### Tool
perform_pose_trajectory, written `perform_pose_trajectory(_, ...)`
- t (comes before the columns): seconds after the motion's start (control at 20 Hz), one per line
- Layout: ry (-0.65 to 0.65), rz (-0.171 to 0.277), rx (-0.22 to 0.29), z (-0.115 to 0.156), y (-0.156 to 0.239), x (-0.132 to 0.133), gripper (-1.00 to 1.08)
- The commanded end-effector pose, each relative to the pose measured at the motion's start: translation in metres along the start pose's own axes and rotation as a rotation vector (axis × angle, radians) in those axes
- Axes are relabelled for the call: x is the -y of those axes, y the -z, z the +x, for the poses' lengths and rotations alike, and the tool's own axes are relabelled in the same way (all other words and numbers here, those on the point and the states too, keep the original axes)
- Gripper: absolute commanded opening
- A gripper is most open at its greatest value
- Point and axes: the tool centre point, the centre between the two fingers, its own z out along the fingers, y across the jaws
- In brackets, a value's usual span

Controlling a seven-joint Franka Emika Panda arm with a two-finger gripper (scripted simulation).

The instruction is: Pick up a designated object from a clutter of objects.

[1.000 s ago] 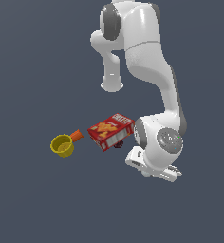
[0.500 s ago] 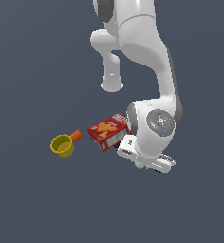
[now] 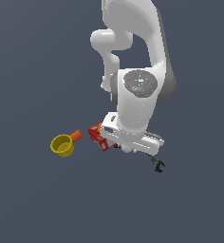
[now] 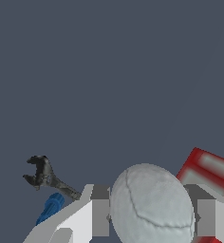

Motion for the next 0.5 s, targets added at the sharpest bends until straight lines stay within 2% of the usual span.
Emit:
perform_pose_trajectory(0.0,0.000,0.001,0.000,-0.002,0.025,-0.019,-1.00)
perform_pose_trajectory(0.45,0.000,0.002,0.000,-0.006,0.117,-0.087,-1.00)
